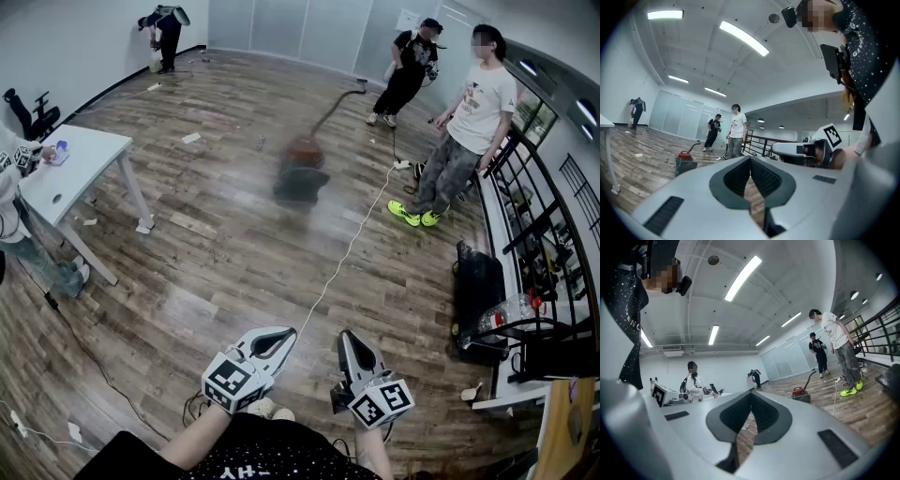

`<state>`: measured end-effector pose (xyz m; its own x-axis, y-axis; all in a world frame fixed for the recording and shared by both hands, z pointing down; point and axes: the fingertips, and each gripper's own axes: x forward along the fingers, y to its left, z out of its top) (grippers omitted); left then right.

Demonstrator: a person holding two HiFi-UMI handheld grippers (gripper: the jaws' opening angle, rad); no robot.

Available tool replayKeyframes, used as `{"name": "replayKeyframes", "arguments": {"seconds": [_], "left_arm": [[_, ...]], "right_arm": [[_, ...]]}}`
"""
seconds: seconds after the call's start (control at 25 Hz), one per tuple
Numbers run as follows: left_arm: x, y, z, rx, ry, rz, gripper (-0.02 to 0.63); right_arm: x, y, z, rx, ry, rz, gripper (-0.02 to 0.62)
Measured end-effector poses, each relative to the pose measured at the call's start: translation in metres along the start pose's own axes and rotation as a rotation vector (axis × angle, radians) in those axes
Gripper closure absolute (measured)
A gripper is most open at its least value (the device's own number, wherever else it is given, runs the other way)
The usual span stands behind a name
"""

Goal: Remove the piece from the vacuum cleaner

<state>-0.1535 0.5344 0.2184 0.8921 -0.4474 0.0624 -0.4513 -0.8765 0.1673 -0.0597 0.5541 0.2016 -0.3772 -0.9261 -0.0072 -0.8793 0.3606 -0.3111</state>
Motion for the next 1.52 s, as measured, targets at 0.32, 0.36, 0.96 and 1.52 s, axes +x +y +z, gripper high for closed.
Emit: {"name": "replayKeyframes", "arguments": {"seconds": [0.32, 0.36, 0.96, 1.52], "left_arm": [[0.001, 0.023, 0.001, 0.014, 0.001, -0.018, 0.597], [0.002, 0.026, 0.001, 0.016, 0.001, -0.021, 0.597], [0.088, 0.093, 0.012, 0.014, 0.017, -0.004, 0.597], [0.245, 0.193, 0.031, 0.011, 0.042, 0.033, 0.597]], "right_arm": [[0.021, 0.001, -0.009, 0.028, -0.019, 0.004, 0.584], [0.024, 0.001, -0.010, 0.033, -0.020, 0.007, 0.584], [0.096, -0.077, 0.013, 0.051, -0.025, 0.052, 0.584], [0.207, -0.228, 0.051, 0.091, -0.005, 0.092, 0.584]]}}
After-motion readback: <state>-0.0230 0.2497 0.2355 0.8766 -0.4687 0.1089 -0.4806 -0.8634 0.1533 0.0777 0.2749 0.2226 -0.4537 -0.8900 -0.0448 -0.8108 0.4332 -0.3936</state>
